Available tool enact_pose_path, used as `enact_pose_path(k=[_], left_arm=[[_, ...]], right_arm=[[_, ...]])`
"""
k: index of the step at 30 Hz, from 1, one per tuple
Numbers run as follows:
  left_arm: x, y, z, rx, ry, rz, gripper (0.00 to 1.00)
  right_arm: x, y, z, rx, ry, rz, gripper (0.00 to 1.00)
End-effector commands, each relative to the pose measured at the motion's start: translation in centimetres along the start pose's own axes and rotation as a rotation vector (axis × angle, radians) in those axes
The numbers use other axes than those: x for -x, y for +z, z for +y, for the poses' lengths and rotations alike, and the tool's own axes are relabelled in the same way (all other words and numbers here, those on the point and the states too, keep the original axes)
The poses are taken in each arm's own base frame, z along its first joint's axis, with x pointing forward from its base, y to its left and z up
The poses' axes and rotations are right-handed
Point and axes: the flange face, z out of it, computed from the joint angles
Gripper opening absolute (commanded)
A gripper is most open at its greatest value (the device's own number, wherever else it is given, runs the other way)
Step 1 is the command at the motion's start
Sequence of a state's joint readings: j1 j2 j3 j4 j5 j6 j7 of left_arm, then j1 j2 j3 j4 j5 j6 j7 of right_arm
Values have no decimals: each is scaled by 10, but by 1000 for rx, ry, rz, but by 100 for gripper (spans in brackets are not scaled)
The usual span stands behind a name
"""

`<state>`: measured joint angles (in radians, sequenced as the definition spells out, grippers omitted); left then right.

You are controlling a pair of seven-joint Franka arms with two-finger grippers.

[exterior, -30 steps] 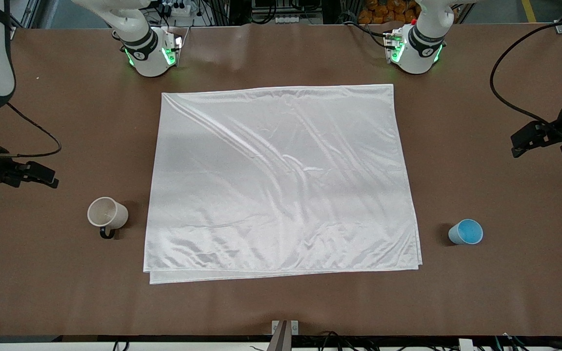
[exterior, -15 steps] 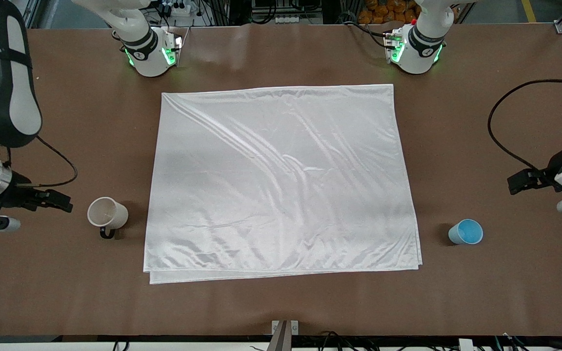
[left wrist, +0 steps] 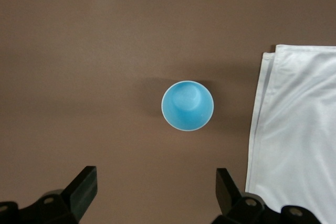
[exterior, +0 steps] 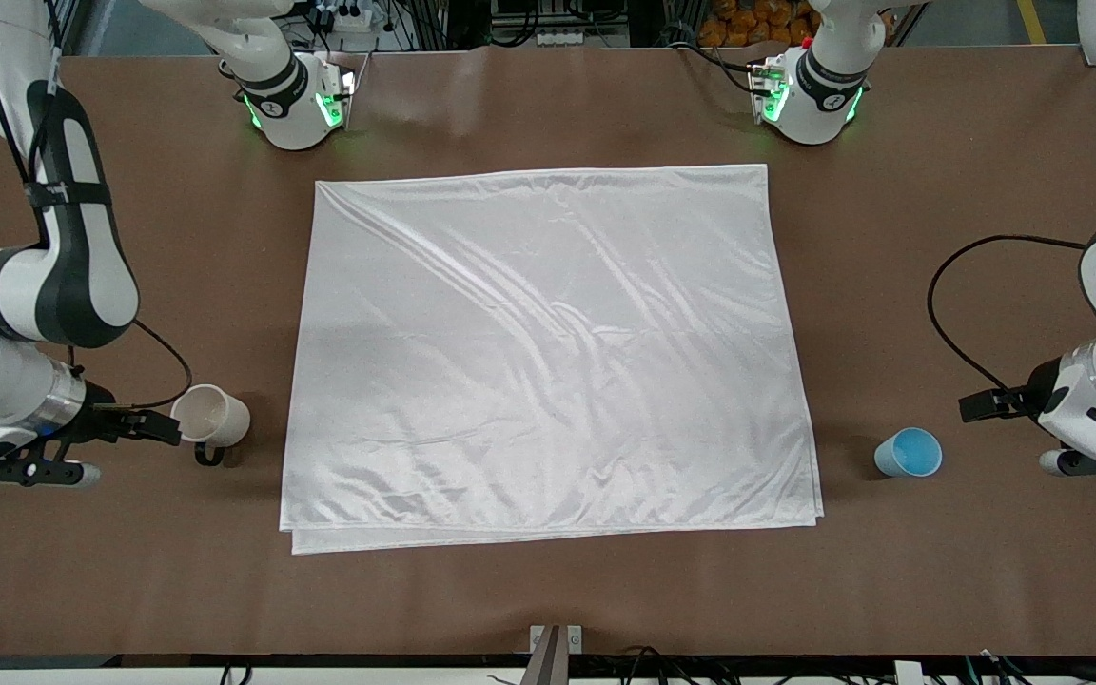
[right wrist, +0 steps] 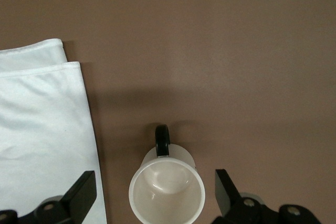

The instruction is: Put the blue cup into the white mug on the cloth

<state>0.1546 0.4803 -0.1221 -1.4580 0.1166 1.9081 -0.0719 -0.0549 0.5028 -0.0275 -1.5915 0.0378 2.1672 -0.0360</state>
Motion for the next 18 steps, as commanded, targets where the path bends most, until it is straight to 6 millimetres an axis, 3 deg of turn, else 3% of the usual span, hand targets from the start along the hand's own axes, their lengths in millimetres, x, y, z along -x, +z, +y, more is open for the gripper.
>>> enact_pose_path(k=[1, 7, 18], left_arm=[[-10, 32, -12, 50, -22, -20, 100], [-15, 48, -11, 54, -22, -11, 100], [-25, 97, -20, 59, -36, 8, 100]], right_arm=[[-10, 28, -7, -13, 3, 28, 100], [-13, 63, -8, -8, -5, 53, 100], [-9, 95, -12, -7, -13, 27, 100]])
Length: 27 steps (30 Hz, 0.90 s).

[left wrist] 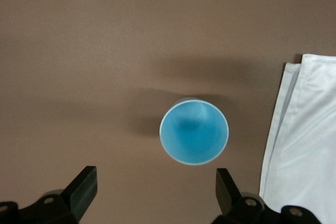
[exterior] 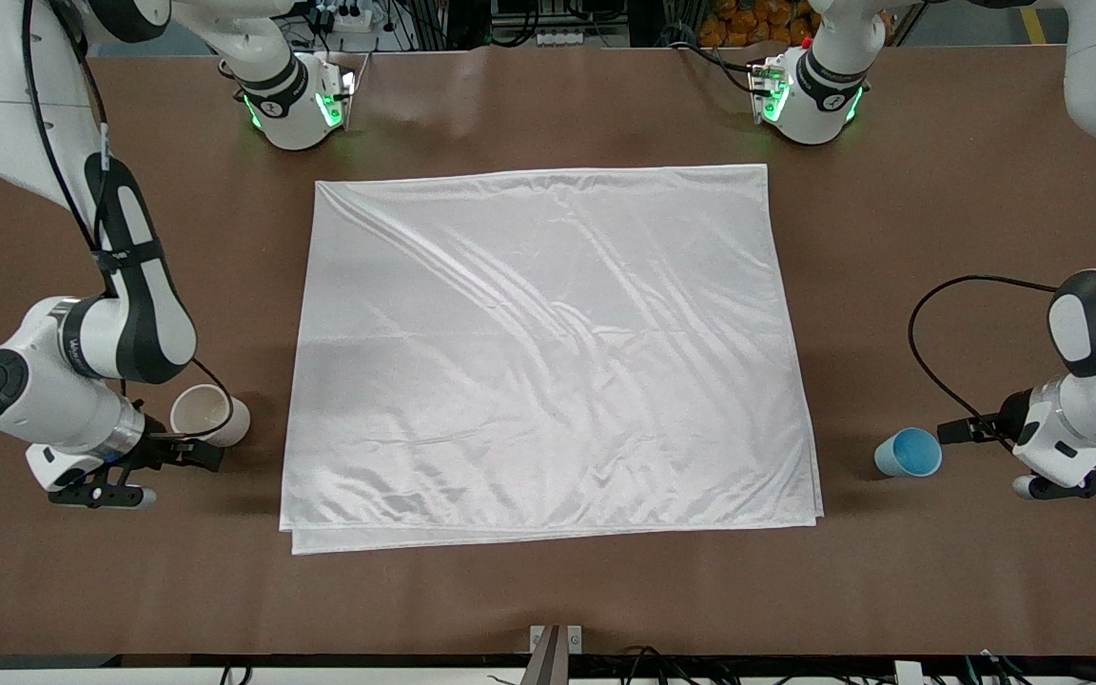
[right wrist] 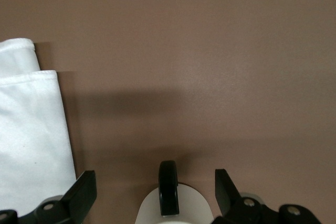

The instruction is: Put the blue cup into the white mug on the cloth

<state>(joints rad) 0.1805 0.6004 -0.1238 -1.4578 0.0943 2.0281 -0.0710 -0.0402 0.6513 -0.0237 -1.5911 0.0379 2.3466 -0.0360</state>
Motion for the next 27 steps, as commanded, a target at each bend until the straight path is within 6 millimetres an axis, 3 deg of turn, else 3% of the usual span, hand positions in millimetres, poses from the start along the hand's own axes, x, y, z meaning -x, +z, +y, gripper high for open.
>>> enact_pose_path(k=[1, 16, 20, 24, 27], left_arm=[[-7, 25, -12, 19, -10, 11, 100], [-16, 53, -9, 29, -7, 54, 100], [-17, 74, -8, 38, -12, 52, 100], [-16, 90, -5, 43, -11, 38, 100], [-16, 97, -4, 45, -9, 31, 100]], right_arm=[[-1, 11, -3, -11, 1, -10, 100], [16, 48, 9, -13, -60, -77, 100], [18, 51, 12, -14, -77, -86, 86], [19, 52, 12, -14, -78, -92, 53], [20, 52, 12, -15, -78, -94, 36]])
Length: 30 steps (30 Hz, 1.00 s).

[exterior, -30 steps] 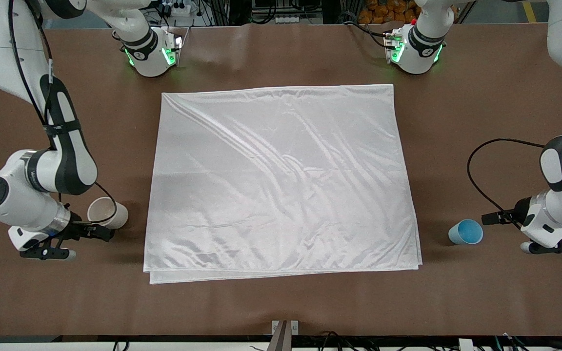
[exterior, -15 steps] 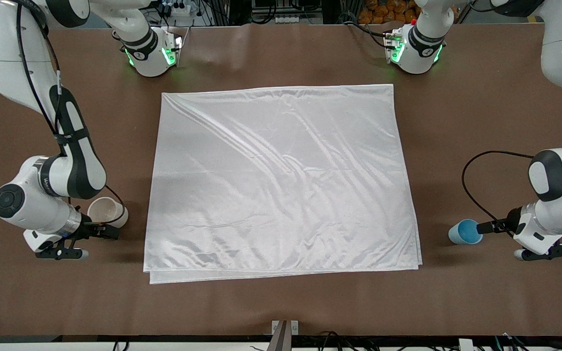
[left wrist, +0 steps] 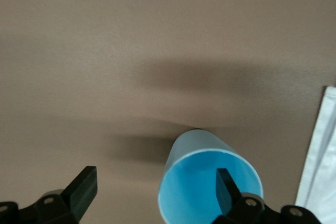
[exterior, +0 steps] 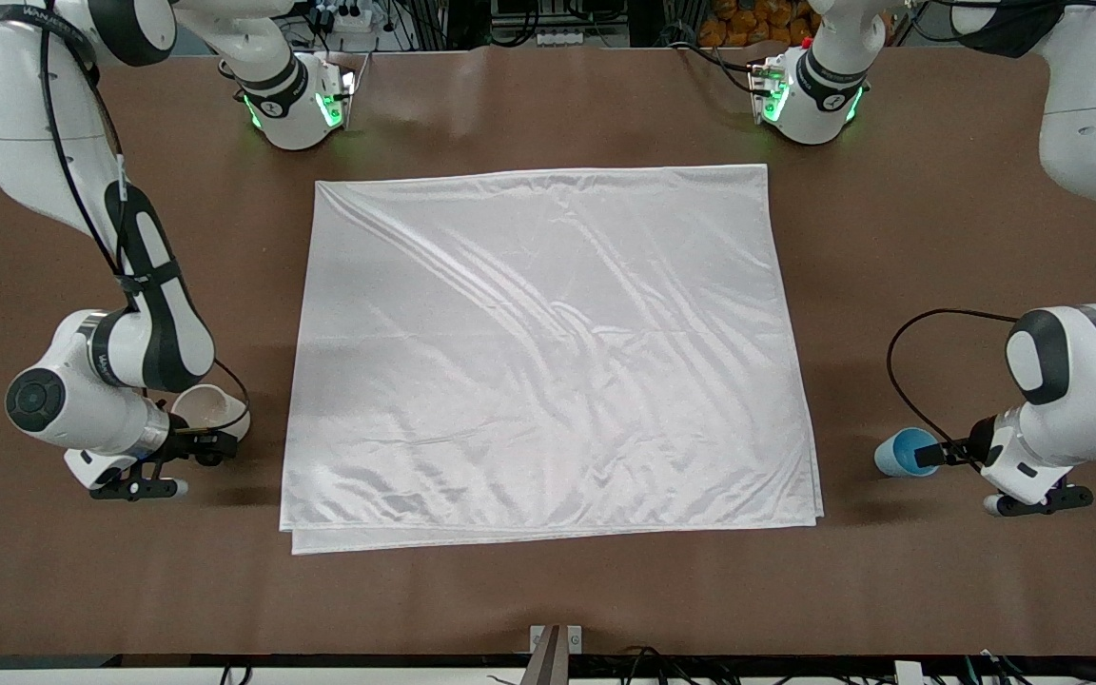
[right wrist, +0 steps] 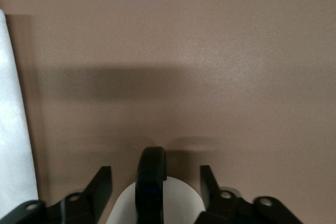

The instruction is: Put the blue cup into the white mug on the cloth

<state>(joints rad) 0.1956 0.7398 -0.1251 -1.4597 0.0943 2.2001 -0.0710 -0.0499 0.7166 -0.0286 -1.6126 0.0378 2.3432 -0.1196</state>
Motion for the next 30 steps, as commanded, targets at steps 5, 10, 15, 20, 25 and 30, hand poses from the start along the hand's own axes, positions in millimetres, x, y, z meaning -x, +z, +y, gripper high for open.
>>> enact_pose_path(k=[5, 10, 15, 20, 25, 30], left_arm=[[0, 20, 4, 22, 5, -9, 100], [0, 30, 4, 25, 2, -14, 100], [2, 32, 11, 30, 6, -19, 73], [2, 32, 11, 29, 9, -19, 46], [2, 32, 11, 27, 9, -19, 23], [2, 32, 12, 25, 13, -19, 0]], right_arm=[[1, -1, 1, -15, -20, -3, 22], [1, -2, 1, -16, -56, -7, 5], [2, -2, -1, -17, -61, -16, 0], [2, -13, -8, -22, -69, -36, 0], [0, -41, -18, -28, -79, -52, 0], [-3, -65, -42, -31, -97, -50, 0]])
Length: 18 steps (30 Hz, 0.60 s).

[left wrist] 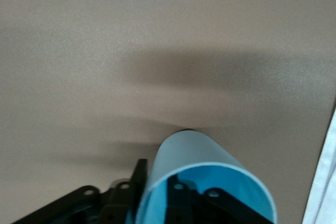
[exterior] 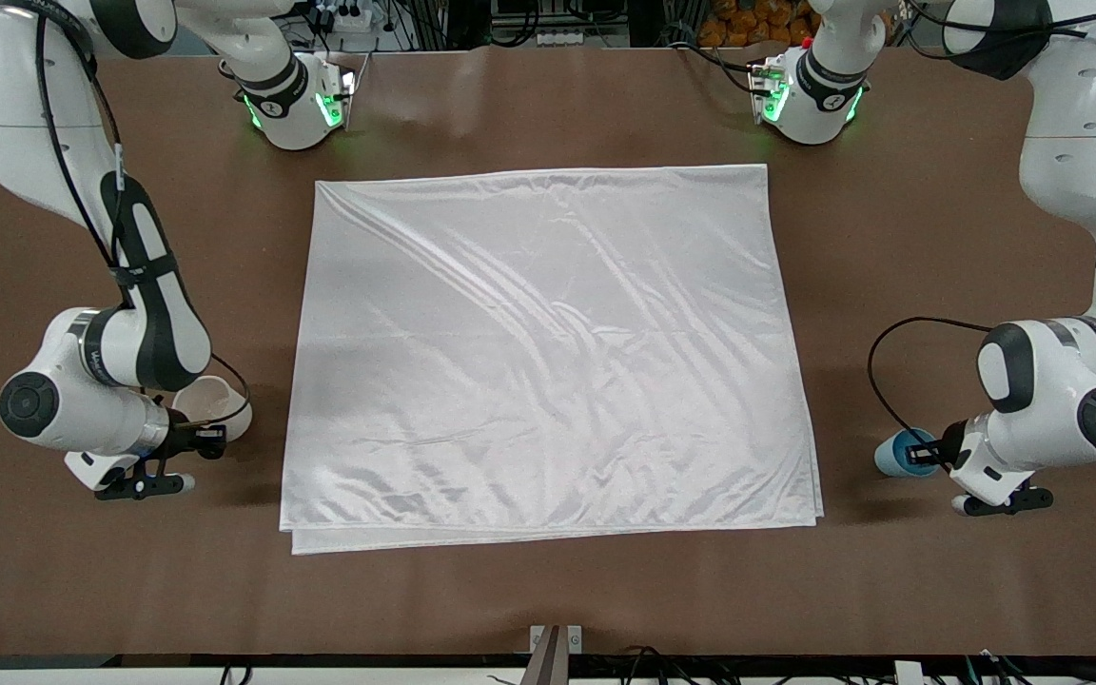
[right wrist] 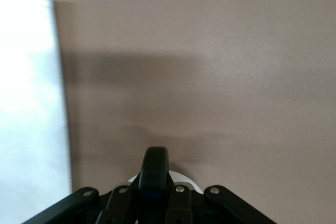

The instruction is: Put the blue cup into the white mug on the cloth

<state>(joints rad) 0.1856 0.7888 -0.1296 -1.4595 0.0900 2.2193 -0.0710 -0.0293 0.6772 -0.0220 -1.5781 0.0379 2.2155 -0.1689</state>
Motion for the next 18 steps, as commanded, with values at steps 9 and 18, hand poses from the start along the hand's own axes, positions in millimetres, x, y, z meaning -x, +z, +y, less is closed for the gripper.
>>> enact_pose_path(k=[9, 18], left_arm=[[-2, -2, 1, 10, 6, 13, 0], [-3, -11, 7, 7, 18, 27, 0]], right_arm=[[-10, -50, -84, -17, 28, 7, 0], [-16, -64, -181, -17, 108, 39, 0]])
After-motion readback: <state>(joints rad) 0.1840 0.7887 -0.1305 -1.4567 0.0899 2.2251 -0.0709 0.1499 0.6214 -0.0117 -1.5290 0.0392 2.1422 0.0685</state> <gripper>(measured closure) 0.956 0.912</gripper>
